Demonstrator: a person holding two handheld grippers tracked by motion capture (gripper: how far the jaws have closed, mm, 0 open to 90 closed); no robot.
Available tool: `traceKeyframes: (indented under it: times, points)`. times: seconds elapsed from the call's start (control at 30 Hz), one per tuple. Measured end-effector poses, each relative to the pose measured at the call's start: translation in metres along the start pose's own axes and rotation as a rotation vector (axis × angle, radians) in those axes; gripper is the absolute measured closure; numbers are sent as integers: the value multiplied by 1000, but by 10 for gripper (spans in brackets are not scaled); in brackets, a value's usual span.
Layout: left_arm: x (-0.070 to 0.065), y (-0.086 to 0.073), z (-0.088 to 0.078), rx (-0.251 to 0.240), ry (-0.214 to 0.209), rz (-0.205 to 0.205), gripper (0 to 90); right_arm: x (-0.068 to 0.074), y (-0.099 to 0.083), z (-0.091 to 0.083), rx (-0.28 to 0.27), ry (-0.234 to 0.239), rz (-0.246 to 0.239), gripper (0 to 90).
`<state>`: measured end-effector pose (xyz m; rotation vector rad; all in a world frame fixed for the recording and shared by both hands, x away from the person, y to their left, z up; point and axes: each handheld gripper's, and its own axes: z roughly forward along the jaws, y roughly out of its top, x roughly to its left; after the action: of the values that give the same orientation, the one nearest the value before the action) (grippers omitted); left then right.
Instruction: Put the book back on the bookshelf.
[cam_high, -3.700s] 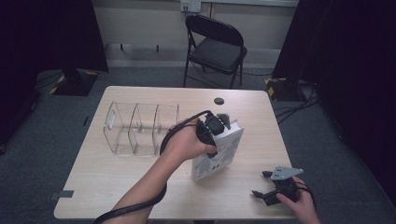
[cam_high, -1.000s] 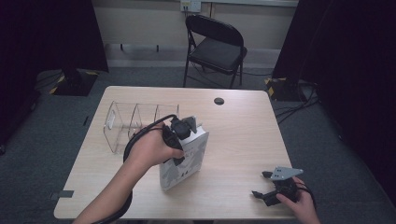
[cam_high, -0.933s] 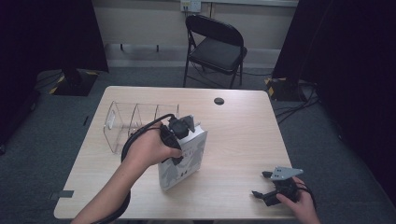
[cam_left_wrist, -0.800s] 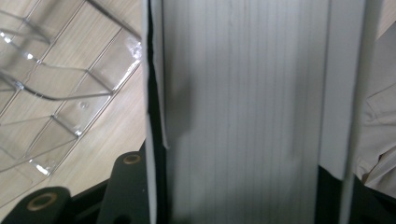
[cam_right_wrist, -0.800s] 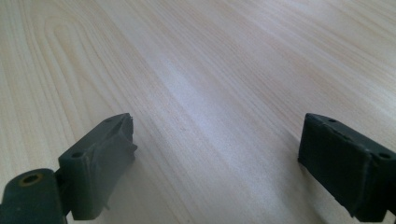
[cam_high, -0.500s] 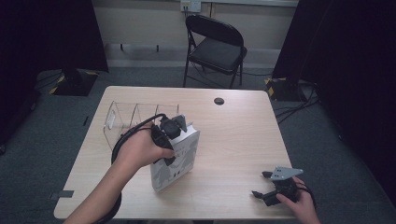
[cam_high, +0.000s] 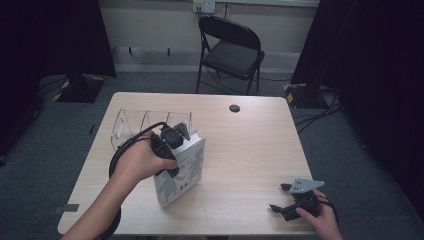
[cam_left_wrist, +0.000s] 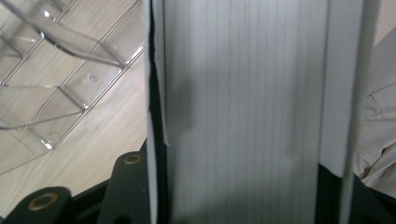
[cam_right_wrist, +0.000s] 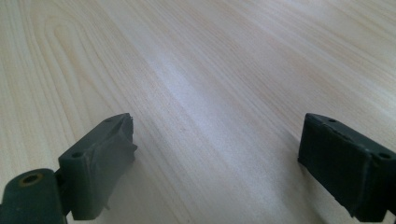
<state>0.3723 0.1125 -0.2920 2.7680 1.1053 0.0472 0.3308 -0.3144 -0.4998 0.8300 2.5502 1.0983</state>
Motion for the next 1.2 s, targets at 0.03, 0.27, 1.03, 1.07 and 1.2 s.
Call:
traceKeyframes:
  times: [0.03, 0.27, 1.03, 1.07, 1.2]
  points:
    - [0, -1, -1, 13, 8, -3, 533, 0, 0, 0, 0, 0, 0, 94]
    - [8, -12, -5, -8, -7, -50, 533, 0, 0, 0, 0, 0, 0, 94]
    - [31, -28, -9, 7, -4, -147, 533, 0, 0, 0, 0, 0, 0, 94]
    - [32, -28, -9, 12, 4, -142, 533, 0, 0, 0, 0, 0, 0, 94]
    - [35, -28, -8, 6, 3, -179, 533, 0, 0, 0, 0, 0, 0, 94]
